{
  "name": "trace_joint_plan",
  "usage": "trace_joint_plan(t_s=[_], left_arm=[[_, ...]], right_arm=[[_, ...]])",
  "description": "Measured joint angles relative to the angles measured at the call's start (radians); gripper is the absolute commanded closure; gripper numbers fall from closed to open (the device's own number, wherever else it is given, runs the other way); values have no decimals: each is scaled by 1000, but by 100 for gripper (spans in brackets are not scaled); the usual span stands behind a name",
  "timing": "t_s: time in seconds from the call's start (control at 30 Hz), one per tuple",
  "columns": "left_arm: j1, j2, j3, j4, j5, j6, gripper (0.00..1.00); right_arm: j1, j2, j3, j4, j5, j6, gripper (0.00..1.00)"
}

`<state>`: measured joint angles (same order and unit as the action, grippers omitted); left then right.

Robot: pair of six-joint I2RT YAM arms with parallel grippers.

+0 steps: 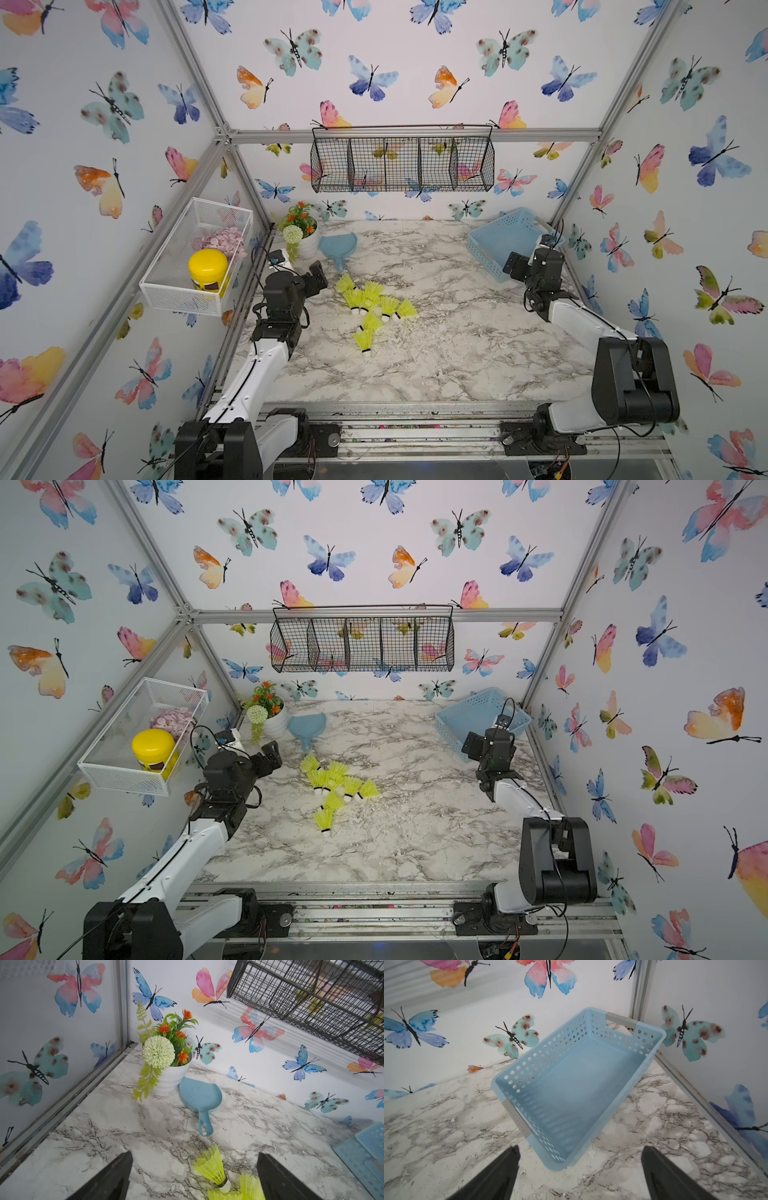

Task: Put the shuttlecocks into the storage box
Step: Move the storage box to the center of the board.

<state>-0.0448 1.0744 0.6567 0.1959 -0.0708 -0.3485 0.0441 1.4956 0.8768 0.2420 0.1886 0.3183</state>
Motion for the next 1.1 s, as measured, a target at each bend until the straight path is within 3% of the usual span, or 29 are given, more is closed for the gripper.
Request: trace_joint_plan(t_s=[0.23,0.43,0.8,1.1], left_arm=[[0,-18,93,-245,72,-2,2],[0,-59,174,-381,104,66,2],[0,-138,142,-430,146,178,2],[0,-147,126,-424,154,188,2]], right_arm=[[-66,154,240,-222,-84,61,18],[-116,229,314,-335,-135,111,23],[-139,360,438,-417,-172,153,36],[-139,459,523,-452,-244,168,57]])
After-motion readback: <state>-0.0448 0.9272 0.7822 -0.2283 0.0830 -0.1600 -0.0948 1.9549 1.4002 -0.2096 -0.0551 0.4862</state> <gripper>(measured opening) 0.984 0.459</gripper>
